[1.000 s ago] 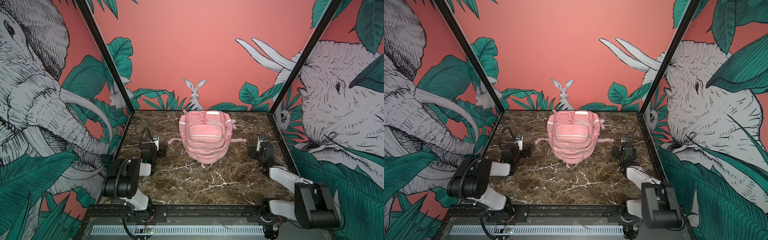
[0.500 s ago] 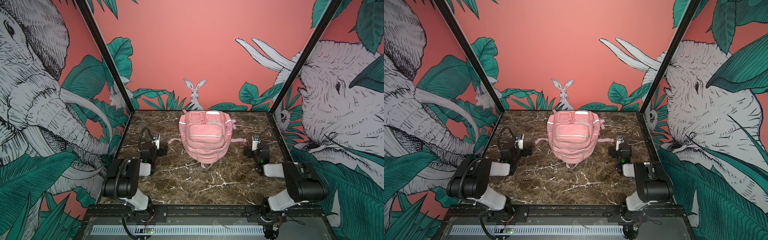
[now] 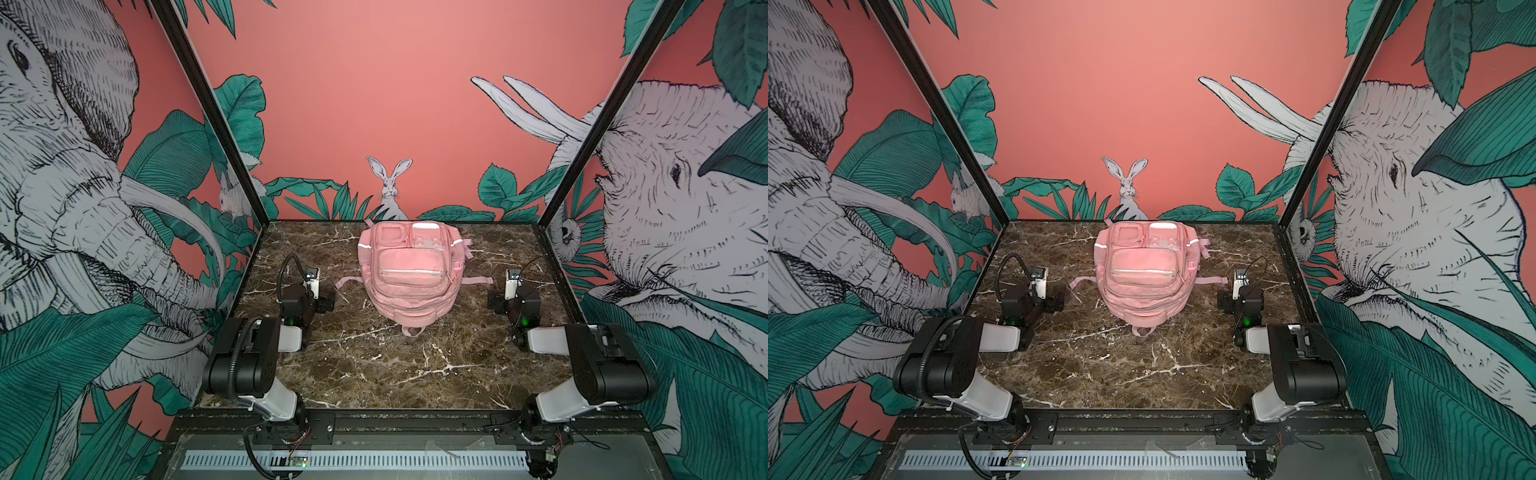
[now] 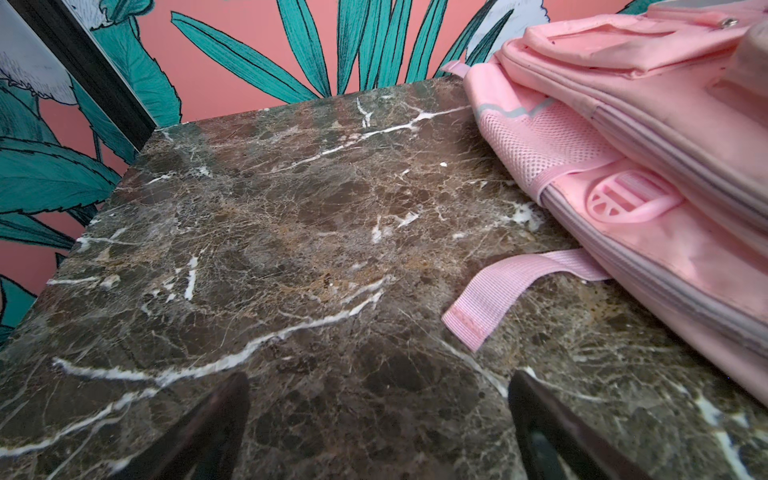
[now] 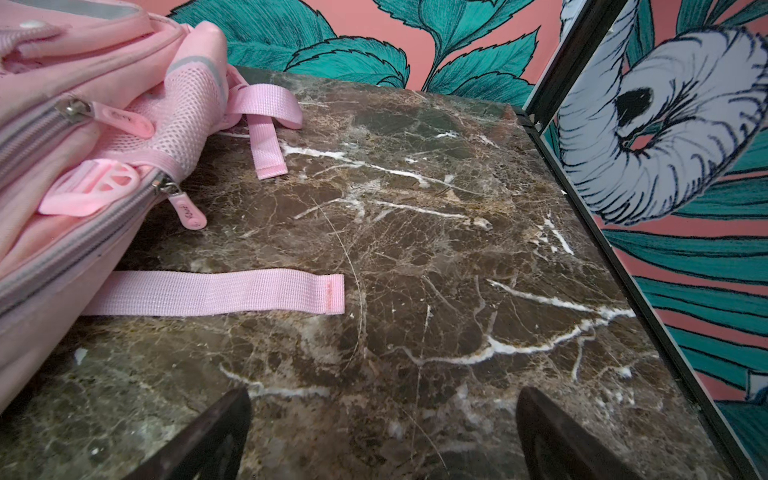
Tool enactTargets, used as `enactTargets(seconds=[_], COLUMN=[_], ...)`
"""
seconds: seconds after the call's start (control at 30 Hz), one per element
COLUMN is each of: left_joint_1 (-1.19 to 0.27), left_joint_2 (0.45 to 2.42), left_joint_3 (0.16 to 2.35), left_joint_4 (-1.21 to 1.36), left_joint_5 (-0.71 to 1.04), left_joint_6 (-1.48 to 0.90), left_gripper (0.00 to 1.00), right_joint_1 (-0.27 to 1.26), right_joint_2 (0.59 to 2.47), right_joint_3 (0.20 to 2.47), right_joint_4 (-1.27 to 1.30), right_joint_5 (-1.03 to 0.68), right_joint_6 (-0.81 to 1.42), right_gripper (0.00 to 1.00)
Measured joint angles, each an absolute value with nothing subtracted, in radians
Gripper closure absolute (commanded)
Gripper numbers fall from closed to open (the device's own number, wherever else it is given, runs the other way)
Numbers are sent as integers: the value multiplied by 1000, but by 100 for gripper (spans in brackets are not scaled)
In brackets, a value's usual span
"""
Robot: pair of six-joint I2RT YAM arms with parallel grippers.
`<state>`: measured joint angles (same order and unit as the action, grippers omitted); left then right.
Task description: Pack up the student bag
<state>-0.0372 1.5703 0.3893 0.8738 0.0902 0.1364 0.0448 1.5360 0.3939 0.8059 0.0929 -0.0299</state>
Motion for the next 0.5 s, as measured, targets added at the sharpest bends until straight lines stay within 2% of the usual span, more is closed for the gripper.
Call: enactTargets(seconds=[0.5], left_joint_1=[-31], left_joint_2=[1570], left_joint_3=[390], left_joint_4=[873], left_joint_5=[101], left_joint_6=[136], left_gripper=[2], right_joint_1=[45], right_joint_2=[1536], right_joint_3=[394], right_joint_4=[805], right_joint_5=[93], right_joint_6=[-30], right_gripper=[2])
